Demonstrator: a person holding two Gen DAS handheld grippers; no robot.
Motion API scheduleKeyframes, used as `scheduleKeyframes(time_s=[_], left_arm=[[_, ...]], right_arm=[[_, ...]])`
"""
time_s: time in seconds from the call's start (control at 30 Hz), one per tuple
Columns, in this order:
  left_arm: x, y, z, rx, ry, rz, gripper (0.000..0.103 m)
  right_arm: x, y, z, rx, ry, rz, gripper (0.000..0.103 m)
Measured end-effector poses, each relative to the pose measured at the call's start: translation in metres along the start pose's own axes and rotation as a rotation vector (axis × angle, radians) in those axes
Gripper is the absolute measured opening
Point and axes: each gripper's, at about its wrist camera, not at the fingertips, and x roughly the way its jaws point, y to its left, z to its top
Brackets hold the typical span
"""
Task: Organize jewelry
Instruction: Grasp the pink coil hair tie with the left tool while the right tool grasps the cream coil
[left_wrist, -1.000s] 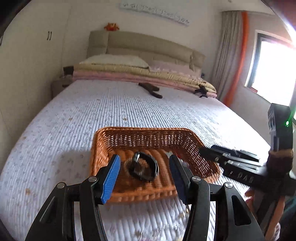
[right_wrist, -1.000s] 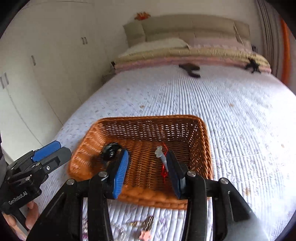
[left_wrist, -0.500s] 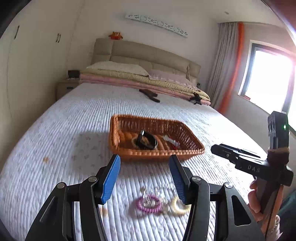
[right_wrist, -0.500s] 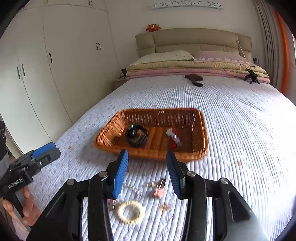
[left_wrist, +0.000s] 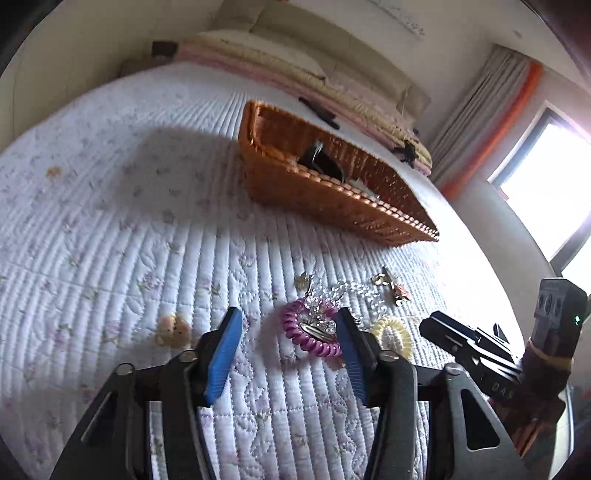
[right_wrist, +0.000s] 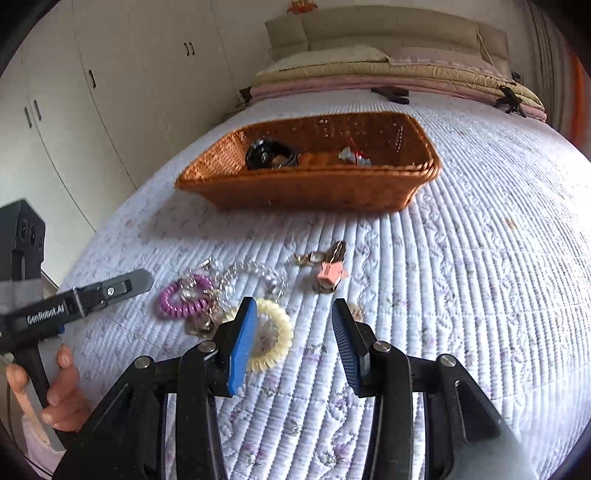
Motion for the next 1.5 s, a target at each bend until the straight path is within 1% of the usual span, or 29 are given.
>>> scheduleKeyframes(time_s=[0.03,0.1,0.17,0.23,0.4,0.5,0.57,0.6,0.63,0.7,0.87,0.93,1.07,1.13,1.23,1.3,1.4,1.5], left_arm=[[0.006,0.000,0.000,0.001,0.020,0.011,0.041],[0.015,0.001,-0.001,-0.005,0.048,0.027,0.037],[0.016,0.000,0.000,0.004,0.048,0.030,0.037],[0.020,-0.003,0.001,0.018,0.059,0.036,0.037],[0.031,-0.021,0.004,0.095,0.081,0.129,0.036],[0.034,-0.027,0.001,0.139,0.084,0.180,0.031],[0.033,-0.030,-0.001,0.160,0.083,0.205,0.025],[0.032,-0.030,-0.002,0.166,0.085,0.209,0.022],[0.030,-0.030,-0.003,0.172,0.086,0.211,0.018],[0.025,-0.028,-0.007,0.173,0.087,0.215,0.013],[0.009,-0.024,-0.017,0.167,0.089,0.224,0.012],[0.002,-0.023,-0.021,0.180,0.101,0.234,0.012],[-0.015,-0.021,-0.029,0.214,0.126,0.309,0.012],[-0.022,-0.017,-0.033,0.222,0.144,0.330,0.012],[-0.030,-0.008,-0.040,0.209,0.154,0.320,0.012],[-0.035,-0.007,-0.044,0.216,0.133,0.311,0.014],[-0.036,-0.007,-0.048,0.215,0.122,0.321,0.014],[-0.030,-0.014,-0.050,0.249,0.115,0.339,0.016]], right_arm=[[0.003,0.000,-0.002,-0.002,0.009,0.003,0.046],[0.008,0.002,-0.003,-0.012,0.023,-0.010,0.046],[0.011,0.004,-0.004,-0.021,0.033,-0.014,0.045],[0.013,0.005,-0.005,-0.028,0.038,-0.019,0.042],[0.025,0.012,-0.006,-0.054,0.065,-0.043,0.034],[0.029,0.018,-0.006,-0.078,0.073,-0.060,0.032],[0.031,0.022,-0.007,-0.099,0.077,-0.080,0.032],[0.032,0.024,-0.007,-0.108,0.079,-0.090,0.030],[0.034,0.027,-0.008,-0.118,0.081,-0.100,0.023],[0.034,0.030,-0.009,-0.135,0.081,-0.112,0.015],[0.032,0.032,-0.011,-0.148,0.069,-0.116,0.013],[0.030,0.032,-0.011,-0.145,0.062,-0.117,0.012],[0.024,0.030,-0.013,-0.132,0.050,-0.114,0.013],[0.022,0.029,-0.014,-0.122,0.046,-0.115,0.013],[0.019,0.026,-0.014,-0.111,0.043,-0.113,0.013],[0.016,0.026,-0.015,-0.107,0.045,-0.103,0.013],[0.015,0.026,-0.017,-0.105,0.047,-0.108,0.013],[0.016,0.026,-0.019,-0.104,0.054,-0.112,0.013]])
